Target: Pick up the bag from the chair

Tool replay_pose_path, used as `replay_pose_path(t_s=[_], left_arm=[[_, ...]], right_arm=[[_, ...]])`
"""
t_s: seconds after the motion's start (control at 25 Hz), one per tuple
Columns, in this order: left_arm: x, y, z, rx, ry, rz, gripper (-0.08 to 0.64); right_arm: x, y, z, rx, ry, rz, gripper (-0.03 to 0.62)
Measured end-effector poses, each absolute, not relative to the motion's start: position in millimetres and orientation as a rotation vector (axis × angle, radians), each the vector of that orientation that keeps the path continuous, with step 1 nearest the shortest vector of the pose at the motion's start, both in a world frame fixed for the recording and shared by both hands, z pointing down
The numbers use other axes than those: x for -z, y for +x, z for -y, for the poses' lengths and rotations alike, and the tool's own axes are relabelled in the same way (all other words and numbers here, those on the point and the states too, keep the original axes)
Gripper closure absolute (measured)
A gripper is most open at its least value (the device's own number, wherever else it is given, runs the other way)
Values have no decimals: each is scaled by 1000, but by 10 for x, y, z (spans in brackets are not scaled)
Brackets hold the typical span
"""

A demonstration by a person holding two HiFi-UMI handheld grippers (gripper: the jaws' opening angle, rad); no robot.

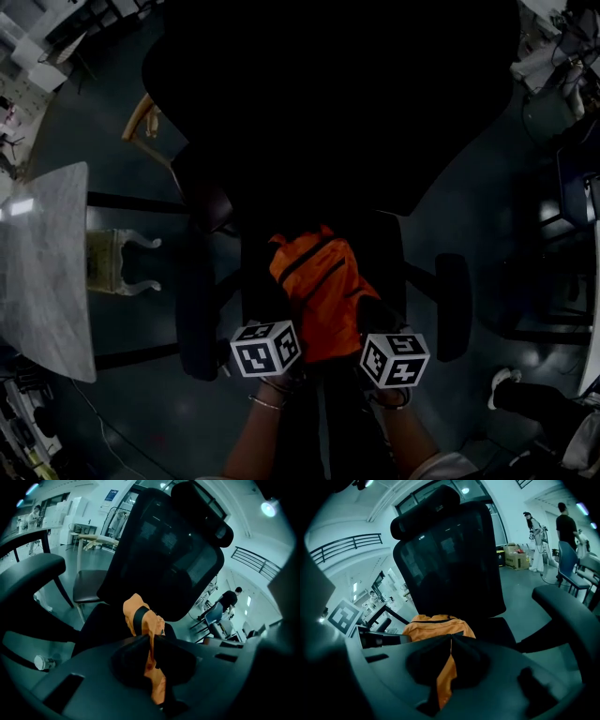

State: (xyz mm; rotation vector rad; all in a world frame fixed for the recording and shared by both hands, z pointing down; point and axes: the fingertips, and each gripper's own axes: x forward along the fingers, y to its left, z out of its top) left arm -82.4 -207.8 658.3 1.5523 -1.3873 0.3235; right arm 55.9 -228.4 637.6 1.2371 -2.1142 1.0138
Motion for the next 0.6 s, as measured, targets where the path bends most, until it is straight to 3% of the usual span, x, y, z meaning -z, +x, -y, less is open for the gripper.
replay_pose_path(t_s=[0.6], left_arm=[[-5572,-425,1547,-296,1626,1319,534]], right_arm=[[-5290,993,1780,-960,1400,2153,559]])
